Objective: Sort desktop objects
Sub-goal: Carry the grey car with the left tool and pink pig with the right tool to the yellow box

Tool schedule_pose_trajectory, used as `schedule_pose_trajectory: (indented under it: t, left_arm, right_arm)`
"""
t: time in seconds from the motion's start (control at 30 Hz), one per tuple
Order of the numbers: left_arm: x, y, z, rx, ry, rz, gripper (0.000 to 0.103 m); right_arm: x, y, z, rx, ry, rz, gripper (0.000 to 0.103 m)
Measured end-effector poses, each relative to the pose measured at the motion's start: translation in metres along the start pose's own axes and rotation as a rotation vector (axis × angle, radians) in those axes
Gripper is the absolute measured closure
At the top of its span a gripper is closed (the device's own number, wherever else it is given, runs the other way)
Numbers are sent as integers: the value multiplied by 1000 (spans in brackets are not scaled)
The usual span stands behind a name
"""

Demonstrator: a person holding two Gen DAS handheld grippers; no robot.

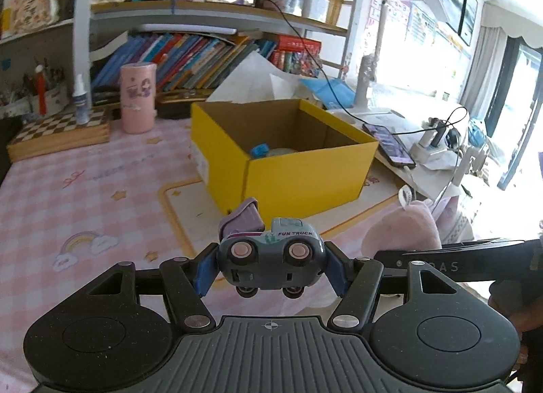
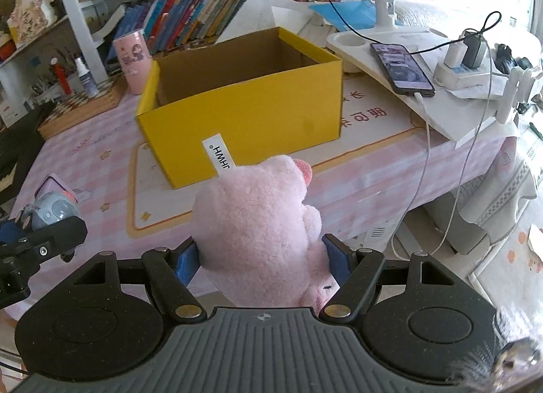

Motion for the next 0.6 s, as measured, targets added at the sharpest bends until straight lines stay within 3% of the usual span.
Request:
schedule_pose_trajectory:
  t: [0.17, 0.33, 0.6]
  left_arm:
    - [25, 17, 31, 42, 13, 6, 38]
    - [45, 23, 75, 124, 19, 13, 38]
    - [54, 61, 132, 141, -3, 141, 38]
  right_arm:
    - [25, 9, 23, 7, -11, 23, 31]
    - [53, -7, 70, 166, -90, 32, 31]
    - [74, -22, 145, 299, -167, 128, 31]
Point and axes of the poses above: each gripper's, at about its wrist camera, not at the fingertips, and y roughly the way its jaws point, x to its right, z to its top, the point moved 7 cm from there along y, roughly the way its jaws point, and after that the axes turned 15 degrees about -x, right-handed, at the moved point
